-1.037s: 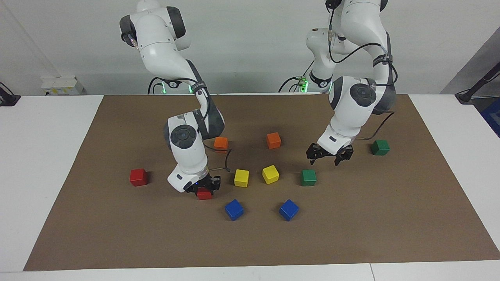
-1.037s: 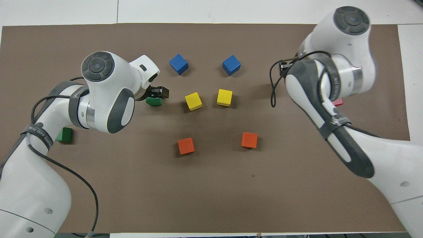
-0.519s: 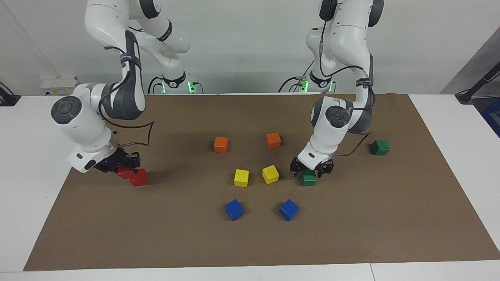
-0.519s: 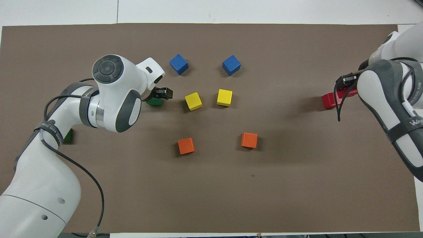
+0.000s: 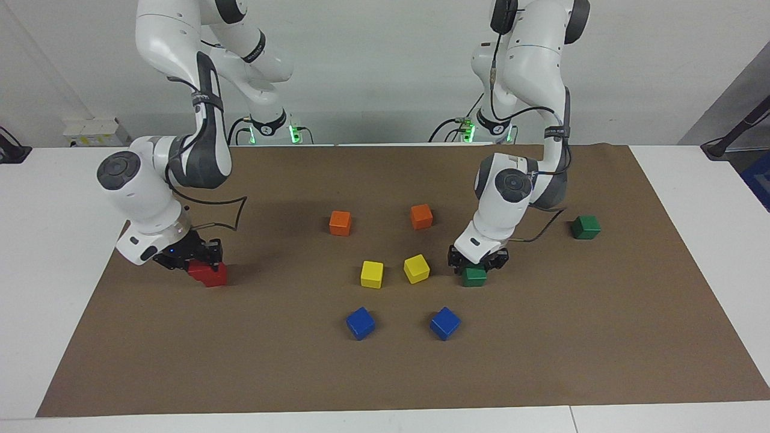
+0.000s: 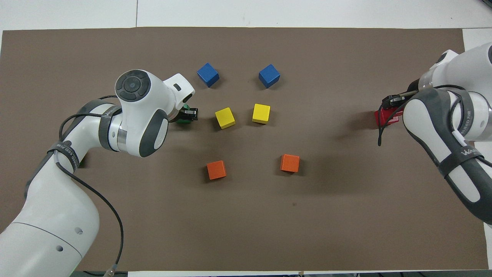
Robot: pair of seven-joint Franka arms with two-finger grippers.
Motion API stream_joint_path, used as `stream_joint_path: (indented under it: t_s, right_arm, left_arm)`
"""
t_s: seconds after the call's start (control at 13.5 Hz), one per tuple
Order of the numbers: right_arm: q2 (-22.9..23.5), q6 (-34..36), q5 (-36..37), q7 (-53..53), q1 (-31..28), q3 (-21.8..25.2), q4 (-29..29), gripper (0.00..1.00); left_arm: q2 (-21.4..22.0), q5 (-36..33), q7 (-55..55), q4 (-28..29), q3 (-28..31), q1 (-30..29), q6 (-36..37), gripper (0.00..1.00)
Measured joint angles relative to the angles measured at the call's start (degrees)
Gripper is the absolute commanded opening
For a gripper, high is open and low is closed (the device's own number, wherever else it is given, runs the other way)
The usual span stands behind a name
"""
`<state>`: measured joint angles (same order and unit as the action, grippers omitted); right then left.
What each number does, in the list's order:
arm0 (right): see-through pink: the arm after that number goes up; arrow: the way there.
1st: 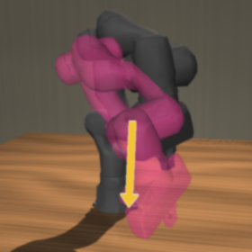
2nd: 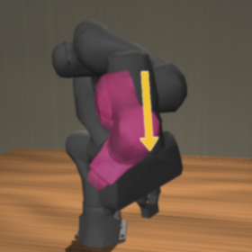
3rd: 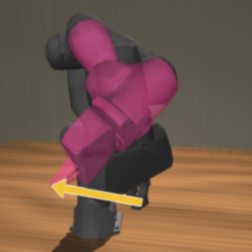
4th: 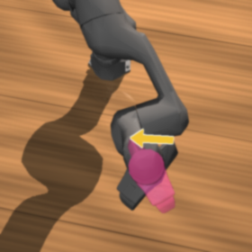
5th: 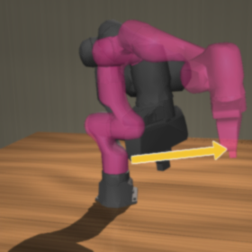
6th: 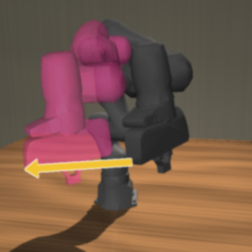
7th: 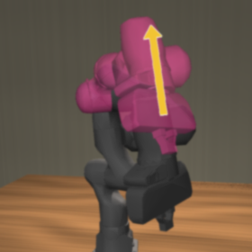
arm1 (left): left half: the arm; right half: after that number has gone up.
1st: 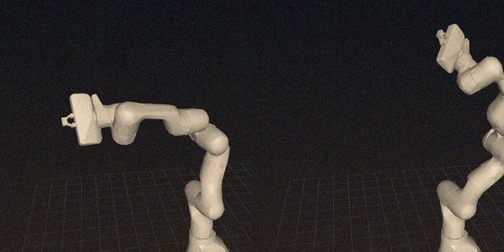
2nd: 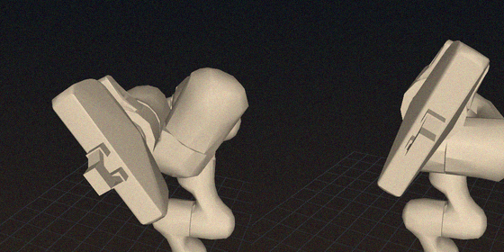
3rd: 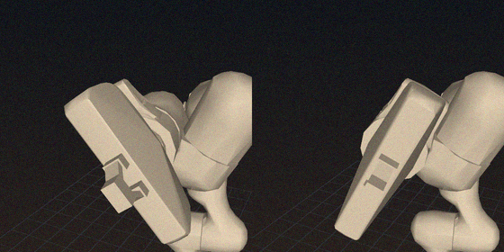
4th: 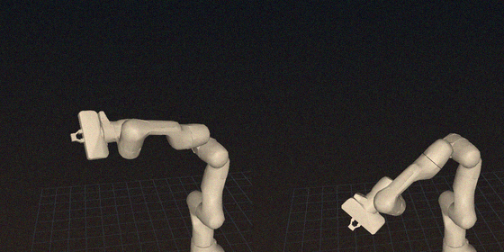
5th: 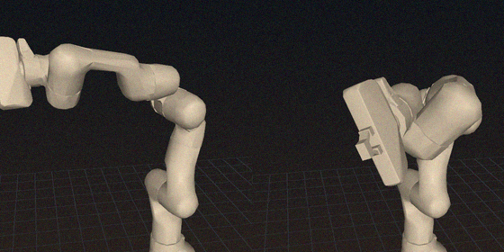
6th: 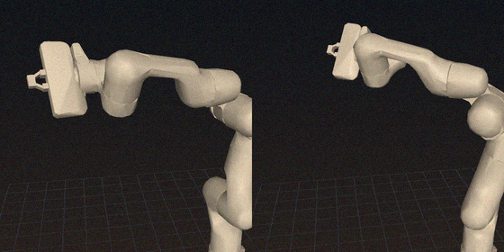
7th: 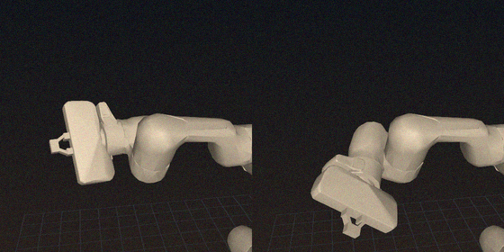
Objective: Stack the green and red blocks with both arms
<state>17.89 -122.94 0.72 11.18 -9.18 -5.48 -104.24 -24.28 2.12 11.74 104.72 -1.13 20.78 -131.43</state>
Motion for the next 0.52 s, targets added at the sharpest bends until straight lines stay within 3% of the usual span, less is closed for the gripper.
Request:
stream_joint_path:
  t_s: [0.3,0.52]
  right_arm:
    - [-0.76,-3.72,0.0,-0.01,-0.03,0.06,-3.12,0.0]
    - [-1.13,-4.3,0.0,-0.01,-0.03,0.06,-4.08,0.0]
  left_arm:
    - [0.38,-0.02,0.02,-2.29,0.69,-0.13,4.44,0.0]
    - [4.58,-0.02,0.02,-4.27,1.3,-3.02,10.8,0.0]
